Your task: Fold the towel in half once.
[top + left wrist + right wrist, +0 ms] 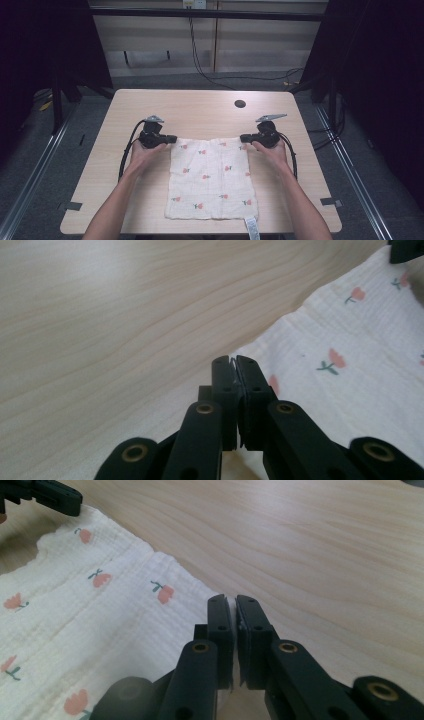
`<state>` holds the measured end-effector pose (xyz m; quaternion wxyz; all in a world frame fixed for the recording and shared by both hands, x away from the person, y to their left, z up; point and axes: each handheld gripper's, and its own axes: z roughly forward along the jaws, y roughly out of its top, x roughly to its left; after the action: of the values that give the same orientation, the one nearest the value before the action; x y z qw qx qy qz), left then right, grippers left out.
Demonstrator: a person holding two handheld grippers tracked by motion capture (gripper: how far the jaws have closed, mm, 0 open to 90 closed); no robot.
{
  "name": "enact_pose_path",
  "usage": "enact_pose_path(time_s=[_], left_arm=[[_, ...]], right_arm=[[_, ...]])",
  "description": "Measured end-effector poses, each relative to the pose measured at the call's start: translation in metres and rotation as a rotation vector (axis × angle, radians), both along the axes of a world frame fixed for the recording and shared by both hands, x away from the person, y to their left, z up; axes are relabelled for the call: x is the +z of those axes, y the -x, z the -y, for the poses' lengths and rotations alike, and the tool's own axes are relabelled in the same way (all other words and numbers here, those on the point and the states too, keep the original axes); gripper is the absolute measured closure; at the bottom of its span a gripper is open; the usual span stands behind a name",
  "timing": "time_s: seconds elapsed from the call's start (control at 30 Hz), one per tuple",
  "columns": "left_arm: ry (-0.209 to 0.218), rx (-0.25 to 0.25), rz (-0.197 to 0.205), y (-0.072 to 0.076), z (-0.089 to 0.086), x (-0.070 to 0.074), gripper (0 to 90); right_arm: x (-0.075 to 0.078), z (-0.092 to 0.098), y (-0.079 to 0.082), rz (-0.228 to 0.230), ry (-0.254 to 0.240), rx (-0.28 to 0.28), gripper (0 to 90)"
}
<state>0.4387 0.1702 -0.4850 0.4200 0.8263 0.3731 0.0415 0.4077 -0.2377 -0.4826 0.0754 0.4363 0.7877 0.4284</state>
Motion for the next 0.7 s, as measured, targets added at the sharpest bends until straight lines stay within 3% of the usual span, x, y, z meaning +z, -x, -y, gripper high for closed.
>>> enact_pose_path(time_s=[0.1, 0.13, 0.23, 0.37, 0.43, 0.47, 0.5, 0.57, 0.7], left_arm=[[0.016, -0.015, 0.016, 0.003, 0.001, 0.009, 87.9], [0.050, -0.017, 0.025, 0.004, 0.001, 0.016, 87.9], [0.059, -0.028, 0.032, 0.006, 0.001, 0.021, 87.9], [0.064, -0.032, 0.084, 0.017, 0.001, 0.033, 87.9], [0.076, -0.035, 0.082, 0.020, 0.001, 0.034, 88.0], [0.062, -0.042, 0.086, 0.022, 0.002, 0.035, 88.0], [0.061, -0.062, 0.095, 0.025, 0.002, 0.039, 88.0], [0.079, -0.046, 0.116, 0.028, -0.001, 0.043, 88.0], [0.098, -0.068, 0.109, 0.028, -0.005, 0.048, 88.1]], right_arm=[[0.002, 0.002, 0.000, 0.002, 0.001, -0.002, 86.2], [0.005, 0.005, 0.002, 0.001, -0.009, -0.003, 86.3], [0.008, 0.007, 0.004, 0.007, -0.010, -0.006, 86.2], [0.020, 0.012, 0.010, 0.031, -0.017, -0.003, 86.3], [0.022, 0.012, 0.011, 0.034, -0.014, 0.001, 86.4], [0.025, 0.012, 0.012, 0.037, -0.008, 0.003, 86.4], [0.028, 0.014, 0.014, 0.048, -0.029, 0.000, 86.6], [0.030, 0.015, 0.017, 0.052, -0.039, -0.008, 86.7], [0.035, 0.015, 0.018, 0.060, -0.040, -0.002, 86.8]])
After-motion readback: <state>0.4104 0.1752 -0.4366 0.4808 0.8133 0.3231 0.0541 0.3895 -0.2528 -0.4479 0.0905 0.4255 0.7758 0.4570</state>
